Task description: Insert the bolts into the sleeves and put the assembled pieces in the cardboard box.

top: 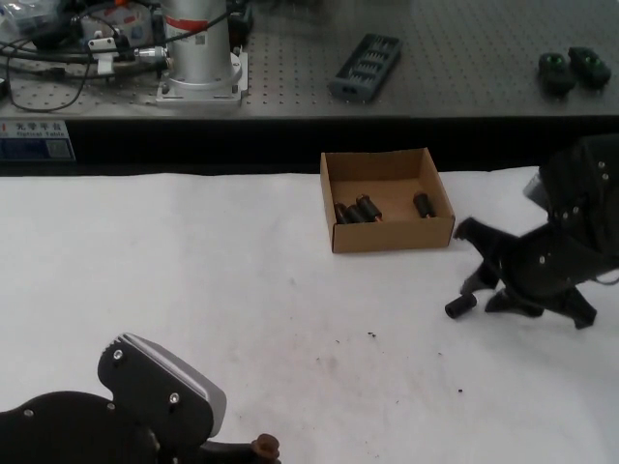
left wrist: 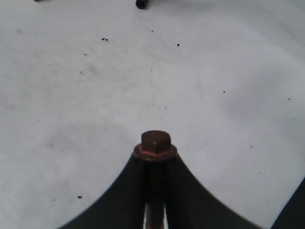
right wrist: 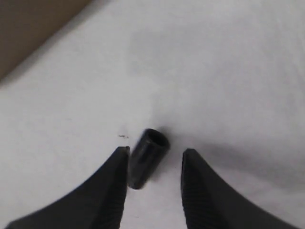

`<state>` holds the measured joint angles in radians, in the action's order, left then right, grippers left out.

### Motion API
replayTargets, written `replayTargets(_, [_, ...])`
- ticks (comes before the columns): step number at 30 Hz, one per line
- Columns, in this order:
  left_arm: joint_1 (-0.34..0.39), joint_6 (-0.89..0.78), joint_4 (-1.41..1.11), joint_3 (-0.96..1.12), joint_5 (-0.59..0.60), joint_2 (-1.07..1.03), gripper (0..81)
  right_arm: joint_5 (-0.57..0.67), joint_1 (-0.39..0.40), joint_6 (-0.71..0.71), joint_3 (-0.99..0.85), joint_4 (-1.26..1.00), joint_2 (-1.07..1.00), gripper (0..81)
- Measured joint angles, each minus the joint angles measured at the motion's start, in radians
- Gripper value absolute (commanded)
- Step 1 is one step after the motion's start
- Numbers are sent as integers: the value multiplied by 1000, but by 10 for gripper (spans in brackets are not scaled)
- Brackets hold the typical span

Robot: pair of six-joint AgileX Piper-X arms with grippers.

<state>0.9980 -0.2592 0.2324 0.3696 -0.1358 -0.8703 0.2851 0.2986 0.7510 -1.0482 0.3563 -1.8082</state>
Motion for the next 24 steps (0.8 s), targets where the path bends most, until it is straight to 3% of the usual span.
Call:
replayTargets(3, [0, 5, -5, 0, 0, 0, 6, 111, 0, 1, -20, -43, 0, 286])
replayTargets(7, [0, 8, -7, 0, -3, 0, 6, 471, 0, 1, -23, -160, 0, 286])
replayTargets(9, [0, 8, -7, 0, -3, 0, 6, 591, 0, 1, -23, -205, 0, 286])
replayTargets(16, [0, 8, -11, 0, -3, 0, 6, 798, 0, 22, -23, -267, 0, 286])
replayTargets(21, [0, 12, -11, 0, -3, 0, 6, 804, 0, 72, -23, -351, 0, 286])
replayTargets(23, [0, 12, -11, 0, -3, 0, 6, 727, 0, 147, -23, -356, 0, 286])
replayTargets(24, [0, 14, -11, 0, -3, 0, 6, 627, 0, 225, -25, -324, 0, 286])
